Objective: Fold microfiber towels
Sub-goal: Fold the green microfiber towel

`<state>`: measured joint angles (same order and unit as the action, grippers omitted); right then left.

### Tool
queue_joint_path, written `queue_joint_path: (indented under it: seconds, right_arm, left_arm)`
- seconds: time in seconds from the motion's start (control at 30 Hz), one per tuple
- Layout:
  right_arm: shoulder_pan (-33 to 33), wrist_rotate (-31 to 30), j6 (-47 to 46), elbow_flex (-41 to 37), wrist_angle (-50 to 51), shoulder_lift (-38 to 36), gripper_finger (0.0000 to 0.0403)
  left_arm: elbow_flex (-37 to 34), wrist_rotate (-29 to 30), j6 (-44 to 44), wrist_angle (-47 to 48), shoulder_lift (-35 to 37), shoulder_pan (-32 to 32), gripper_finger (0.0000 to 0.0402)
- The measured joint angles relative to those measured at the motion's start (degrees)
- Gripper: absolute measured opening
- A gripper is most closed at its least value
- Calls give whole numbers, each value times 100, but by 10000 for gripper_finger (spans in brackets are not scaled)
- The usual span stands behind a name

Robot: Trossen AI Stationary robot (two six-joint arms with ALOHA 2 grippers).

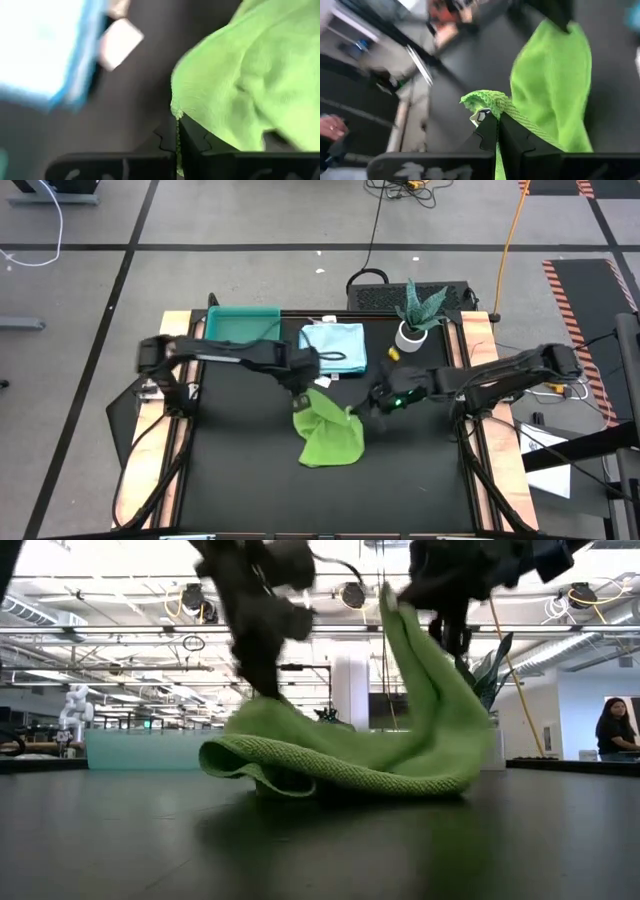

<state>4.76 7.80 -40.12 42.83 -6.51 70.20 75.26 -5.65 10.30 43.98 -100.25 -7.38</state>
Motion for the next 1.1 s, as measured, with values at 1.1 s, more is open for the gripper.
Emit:
queue_joint_path:
  seconds: [1.1]
  right_arm:
    - [-1543, -936, 1014, 70, 3715, -3263, 0]
  left_arm:
    - [-2, 4215, 1670, 516, 3605, 1551, 0]
